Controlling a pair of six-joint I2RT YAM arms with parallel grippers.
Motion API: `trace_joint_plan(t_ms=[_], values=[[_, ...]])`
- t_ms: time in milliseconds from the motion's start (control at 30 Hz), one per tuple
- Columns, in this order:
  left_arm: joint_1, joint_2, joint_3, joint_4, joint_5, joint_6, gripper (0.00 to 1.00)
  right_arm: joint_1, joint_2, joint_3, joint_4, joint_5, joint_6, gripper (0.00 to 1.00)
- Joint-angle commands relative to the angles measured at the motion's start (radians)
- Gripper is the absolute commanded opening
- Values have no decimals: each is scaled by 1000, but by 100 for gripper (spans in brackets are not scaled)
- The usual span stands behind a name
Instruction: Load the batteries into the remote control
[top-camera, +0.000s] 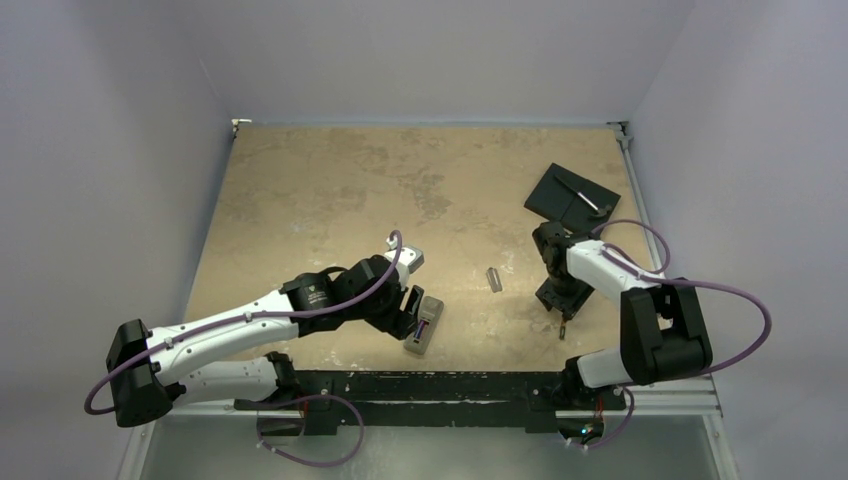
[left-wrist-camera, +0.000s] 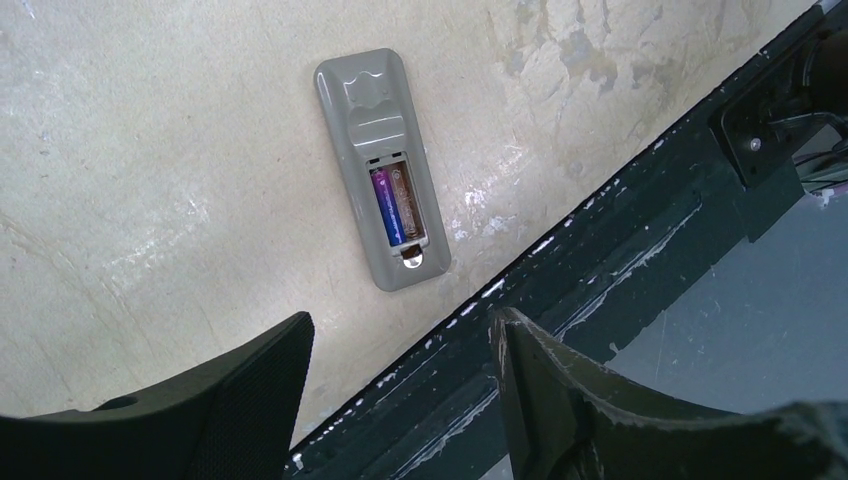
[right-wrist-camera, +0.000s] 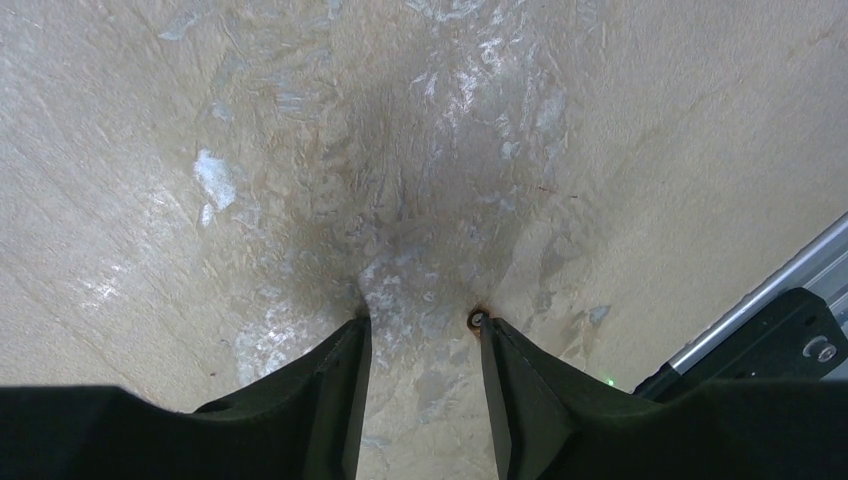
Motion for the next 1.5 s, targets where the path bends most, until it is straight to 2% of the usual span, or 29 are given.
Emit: trace_joint_plan(t_ms=[0,133,267,300,433,533,567,700,867,900,933,1133,1333,1467], values=[[-5,-25,5,10,-30,21,66,-6,17,-26,19,-10,38,51],[-5,-25,6,9,-36,20,66,-5,-53,-67,71,-50,34,49],[-4,-18,5,6,-38,20,66,-6,-119,-27,8,7,16,47],[-4,-17,7,6,-38,18,66,-6,-132,-9,-18,22,12,44],[-4,-13,5,7,-37,16,66,-6,-155,45,-92,57,8,20],[-4,-13,6,7,-35,16,66,-5,-160,72,-136,93,12,14],[-4,-14,6,7,-35,16,66,-6,-162,78,-145,95,11,16],[-4,-13,4,8,-29,16,66,-6,-182,77,-150,55,12,53],[-4,-13,4,11,-22,18,67,-5,-247,34,-88,-60,-6,81],[-4,-12,4,10,-21,18,67,-5,-260,22,-74,-78,-5,94],[-5,-11,4,11,-20,17,67,-5,-272,2,-51,-94,-7,99],[-4,-7,5,13,-18,19,67,-6,-315,-89,18,-157,10,99],[-4,3,3,15,-10,20,67,-6,-370,-146,49,-144,23,99],[-4,12,4,15,-10,20,67,-6,-344,-161,68,-138,32,99]])
